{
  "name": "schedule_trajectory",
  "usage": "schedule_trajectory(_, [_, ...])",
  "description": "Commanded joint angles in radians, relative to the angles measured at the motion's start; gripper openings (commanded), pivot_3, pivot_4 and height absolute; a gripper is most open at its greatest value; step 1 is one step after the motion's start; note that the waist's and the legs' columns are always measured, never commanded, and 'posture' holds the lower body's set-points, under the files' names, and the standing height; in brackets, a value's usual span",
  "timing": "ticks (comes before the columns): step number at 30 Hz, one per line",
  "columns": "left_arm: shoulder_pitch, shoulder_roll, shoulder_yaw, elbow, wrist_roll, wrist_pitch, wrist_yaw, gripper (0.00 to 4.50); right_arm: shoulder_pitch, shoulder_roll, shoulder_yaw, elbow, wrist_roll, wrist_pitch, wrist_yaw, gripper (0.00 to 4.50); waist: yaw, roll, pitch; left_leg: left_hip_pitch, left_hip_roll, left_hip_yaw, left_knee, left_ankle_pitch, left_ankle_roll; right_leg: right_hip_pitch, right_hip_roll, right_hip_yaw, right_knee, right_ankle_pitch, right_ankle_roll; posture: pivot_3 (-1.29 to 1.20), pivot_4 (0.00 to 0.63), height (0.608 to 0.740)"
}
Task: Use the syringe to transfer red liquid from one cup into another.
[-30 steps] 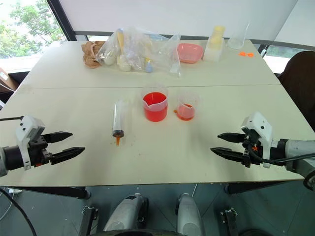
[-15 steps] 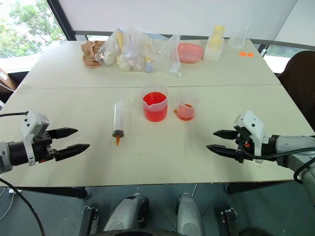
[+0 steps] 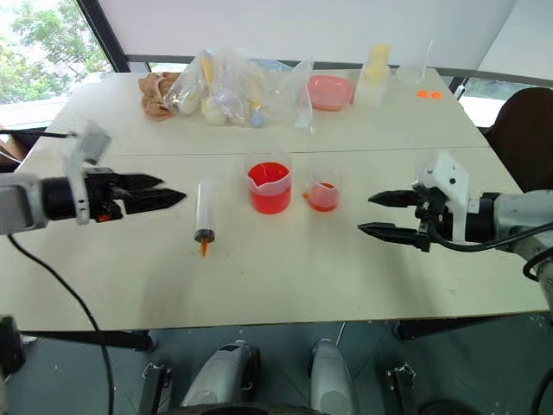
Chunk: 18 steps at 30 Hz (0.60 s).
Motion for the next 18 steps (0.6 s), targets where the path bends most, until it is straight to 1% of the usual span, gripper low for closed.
schedule_trajectory(1, [-0.14,0.014,-0.178,0.234,0.029,0.01,0.199,4.49,-0.055,0.011,0.02,-0.053,0.019,-0.028,0.005,2.91,-0.004,0.0,0.0,0.0,0.0,0.0,0.0,0.0,0.0,0.0,0.0,0.0,0.0,0.0,0.0,0.0,0.15,0.74])
schedule_trajectory(3, [-0.216,-0.02,-0.229,0.365,0.031,0.01,0.296,4.49,-0.072,0.025,0.034,-0.07,0.021,-0.036,-0.004,2.91,-0.007,-0.001,0.0,-0.001,0.0,-0.001,0.0,0.0,0.0,-0.001,0.0,0.0,0.0,0.0,0.0,0.0,0.15,0.74])
schedule_trajectory(5, [-0.268,-0.05,-0.255,0.445,0.017,0.01,0.358,4.49,-0.075,0.037,0.042,-0.082,0.023,-0.039,-0.011,2.91,-0.009,-0.001,0.0,-0.001,0.0,-0.001,0.0,0.0,0.0,-0.001,-0.001,0.0,-0.001,0.0,0.0,0.0,0.15,0.74])
schedule_trajectory(8, [-0.31,-0.115,-0.28,0.52,0.003,0.01,0.429,4.49,-0.063,0.065,0.049,-0.092,0.02,-0.049,-0.029,2.91,-0.007,-0.001,0.0,-0.002,0.0,-0.001,0.0,0.0,0.0,-0.001,-0.002,0.0,-0.001,0.0,0.0,0.0,0.15,0.74])
schedule_trajectory(9, [-0.314,-0.124,-0.286,0.538,-0.009,0.01,0.442,4.49,-0.062,0.071,0.053,-0.094,0.017,-0.05,-0.036,2.91,-0.006,-0.001,0.0,-0.002,-0.001,-0.001,0.0,0.0,0.0,-0.002,-0.003,0.0,-0.001,0.0,0.0,0.0,0.15,0.74])
schedule_trajectory(11, [-0.328,-0.173,-0.29,0.591,0.011,0.01,0.485,4.49,-0.044,0.079,0.059,-0.103,0.005,-0.059,-0.046,2.91,-0.006,-0.001,0.0,-0.003,-0.001,-0.001,0.0,0.0,0.0,-0.002,-0.003,0.0,-0.001,0.0,0.0,0.0,0.15,0.74])
schedule_trajectory(13, [-0.358,-0.261,-0.255,0.665,0.097,0.01,0.536,4.49,-0.032,0.083,0.055,-0.122,0.008,-0.066,-0.053,2.91,0.003,-0.001,0.0,-0.003,-0.001,-0.001,0.0,0.0,0.0,-0.002,-0.003,0.0,-0.001,0.0,0.001,0.0,0.15,0.74])
schedule_trajectory(18, [-0.38,-0.402,-0.166,0.758,0.283,-0.006,0.589,4.49,-0.041,0.084,0.065,-0.14,0.006,-0.071,-0.065,2.91,0.011,-0.001,0.0,-0.003,-0.003,0.0,0.0,0.0,-0.001,-0.002,-0.003,0.0,-0.002,0.0,0.001,0.0,0.15,0.74])
